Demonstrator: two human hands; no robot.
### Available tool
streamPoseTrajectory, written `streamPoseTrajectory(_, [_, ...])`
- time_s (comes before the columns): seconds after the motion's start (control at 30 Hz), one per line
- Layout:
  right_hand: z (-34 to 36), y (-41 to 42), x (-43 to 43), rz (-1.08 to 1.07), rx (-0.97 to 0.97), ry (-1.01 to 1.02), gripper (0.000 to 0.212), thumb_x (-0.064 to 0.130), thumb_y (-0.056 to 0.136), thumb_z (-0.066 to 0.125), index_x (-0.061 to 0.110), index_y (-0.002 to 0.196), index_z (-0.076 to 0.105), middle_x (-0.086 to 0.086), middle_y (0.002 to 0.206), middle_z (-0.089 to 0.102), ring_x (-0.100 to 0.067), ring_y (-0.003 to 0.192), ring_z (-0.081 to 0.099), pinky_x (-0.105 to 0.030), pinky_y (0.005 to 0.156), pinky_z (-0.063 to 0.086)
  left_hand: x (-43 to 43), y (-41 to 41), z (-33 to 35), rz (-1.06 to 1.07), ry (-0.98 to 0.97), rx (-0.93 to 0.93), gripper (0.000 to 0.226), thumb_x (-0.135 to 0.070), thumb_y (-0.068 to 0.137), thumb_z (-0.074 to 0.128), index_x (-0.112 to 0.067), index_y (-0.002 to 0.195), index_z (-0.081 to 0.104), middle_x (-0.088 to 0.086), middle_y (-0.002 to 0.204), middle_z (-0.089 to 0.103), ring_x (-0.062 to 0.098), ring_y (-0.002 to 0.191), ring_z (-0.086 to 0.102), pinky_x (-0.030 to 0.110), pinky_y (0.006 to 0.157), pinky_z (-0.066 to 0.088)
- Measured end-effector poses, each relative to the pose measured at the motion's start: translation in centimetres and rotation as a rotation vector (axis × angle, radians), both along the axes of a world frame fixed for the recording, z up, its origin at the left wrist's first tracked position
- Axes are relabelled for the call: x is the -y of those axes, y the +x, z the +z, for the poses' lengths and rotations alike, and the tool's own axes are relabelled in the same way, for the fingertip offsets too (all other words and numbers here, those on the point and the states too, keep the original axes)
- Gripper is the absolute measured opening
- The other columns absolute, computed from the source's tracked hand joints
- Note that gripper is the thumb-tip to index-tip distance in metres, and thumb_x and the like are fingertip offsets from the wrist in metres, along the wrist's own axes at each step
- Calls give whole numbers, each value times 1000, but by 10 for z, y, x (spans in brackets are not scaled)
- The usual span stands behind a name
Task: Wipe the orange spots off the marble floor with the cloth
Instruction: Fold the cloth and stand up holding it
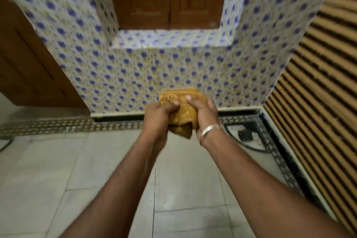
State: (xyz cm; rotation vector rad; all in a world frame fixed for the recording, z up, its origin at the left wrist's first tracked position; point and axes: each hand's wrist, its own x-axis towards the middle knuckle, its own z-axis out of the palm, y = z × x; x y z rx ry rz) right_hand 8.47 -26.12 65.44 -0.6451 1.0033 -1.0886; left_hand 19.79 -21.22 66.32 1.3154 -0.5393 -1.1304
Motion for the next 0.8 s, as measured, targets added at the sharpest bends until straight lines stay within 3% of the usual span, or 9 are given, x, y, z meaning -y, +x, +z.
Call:
streamPoseTrajectory(0.1, [102, -14, -14, 16, -43, -2, 44, 14, 82, 77, 20, 123, 60, -13, 114, 71, -31, 98, 71, -45, 78, 62, -18, -11, 102, -34, 37, -3, 31, -8, 90, 71, 2, 119, 68, 21, 109, 78, 36, 99, 76, 51, 86, 63])
streamPoseTrajectory(0.27, [255, -31, -26, 22, -76, -44, 40, 15, 83, 77, 21, 119, 61, -12, 115, 70, -33, 102, 69, -54, 88, 59, -36, -26, 252, -65, 50, -19, 28, -11, 91, 71, 0, 117, 70, 19, 106, 79, 39, 100, 76, 57, 88, 62])
streamPoseTrajectory(0.37, [314, -35, -23, 27, -70, -118, 41, 16, 81, 78, 20, 119, 62, -12, 114, 71, -32, 101, 70, -53, 87, 59, -34, -30, 310, -70, -8, 26, 28, -11, 92, 71, -2, 118, 69, 19, 108, 78, 37, 100, 75, 47, 78, 63])
streamPoseTrajectory(0.53, [356, -44, -19, 62, -84, -201, 44, 18, 82, 77, 20, 122, 60, -11, 115, 71, -33, 100, 70, -34, 62, 59, -34, -38, 354, -72, -60, 72, 30, -10, 94, 70, -2, 122, 62, 18, 111, 77, 36, 100, 76, 45, 79, 64])
streamPoseTrajectory(0.8, [342, -67, -10, 161, -141, -158, 35, 20, 92, 66, 27, 125, 58, -10, 119, 67, -32, 103, 67, -44, 77, 60, -38, -50, 346, -130, -7, 90, 33, -11, 99, 64, -9, 131, 57, 17, 118, 74, 36, 104, 75, 48, 81, 65])
